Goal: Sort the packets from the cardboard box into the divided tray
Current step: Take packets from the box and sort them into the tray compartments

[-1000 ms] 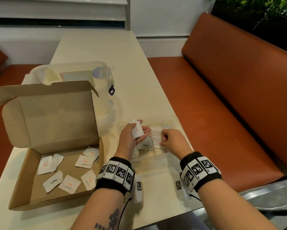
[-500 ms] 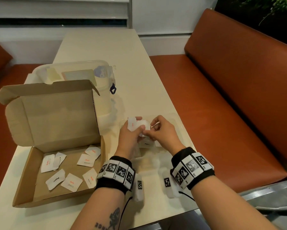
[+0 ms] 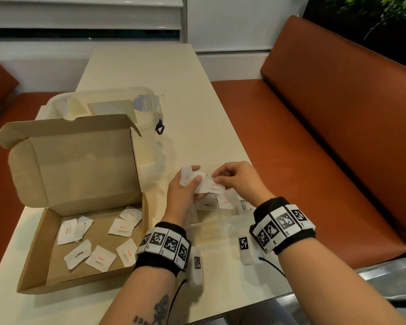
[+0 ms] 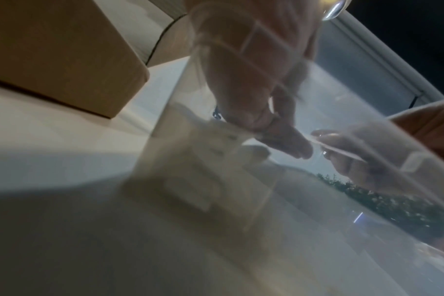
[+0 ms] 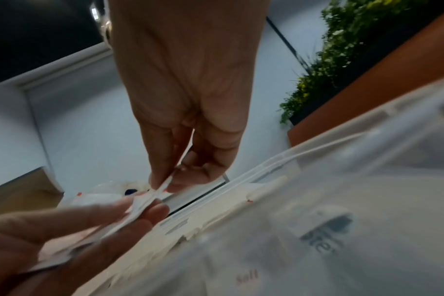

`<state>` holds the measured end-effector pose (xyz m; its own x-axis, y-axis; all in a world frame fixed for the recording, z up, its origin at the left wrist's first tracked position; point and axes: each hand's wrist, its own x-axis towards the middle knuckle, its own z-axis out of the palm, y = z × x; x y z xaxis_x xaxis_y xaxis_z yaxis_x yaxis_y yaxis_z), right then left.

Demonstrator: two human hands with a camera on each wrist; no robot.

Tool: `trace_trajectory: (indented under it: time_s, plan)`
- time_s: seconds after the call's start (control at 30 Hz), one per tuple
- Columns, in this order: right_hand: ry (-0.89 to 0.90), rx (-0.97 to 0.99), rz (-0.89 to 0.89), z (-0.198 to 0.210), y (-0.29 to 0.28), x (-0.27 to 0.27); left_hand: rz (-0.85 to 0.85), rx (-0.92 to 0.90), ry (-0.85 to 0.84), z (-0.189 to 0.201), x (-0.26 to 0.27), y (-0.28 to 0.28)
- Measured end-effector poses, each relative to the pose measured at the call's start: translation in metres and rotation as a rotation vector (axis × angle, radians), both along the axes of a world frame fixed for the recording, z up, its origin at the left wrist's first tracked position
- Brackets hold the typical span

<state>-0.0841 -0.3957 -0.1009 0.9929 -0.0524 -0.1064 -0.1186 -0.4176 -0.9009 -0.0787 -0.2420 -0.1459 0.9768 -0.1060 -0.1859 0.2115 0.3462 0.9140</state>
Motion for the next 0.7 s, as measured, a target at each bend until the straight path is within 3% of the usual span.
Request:
trace_trajectory:
  time_s: [0.1,0.3,0.7]
  plan:
    - [-0.029,-0.078,0.032,0.003,0.006,0.004,-0.014,0.001,0.01,0.0,0.0,-0.001]
    - [0.037,-0.003,-0.023,-0.004,0.009,0.002,0.045,-0.024,-0.022,0.0,0.001,0.0]
    - [0.143,-0.49,-0.052,-0.017,-0.026,-0.015,0.095,-0.104,-0.013,-0.002,0.003,-0.001]
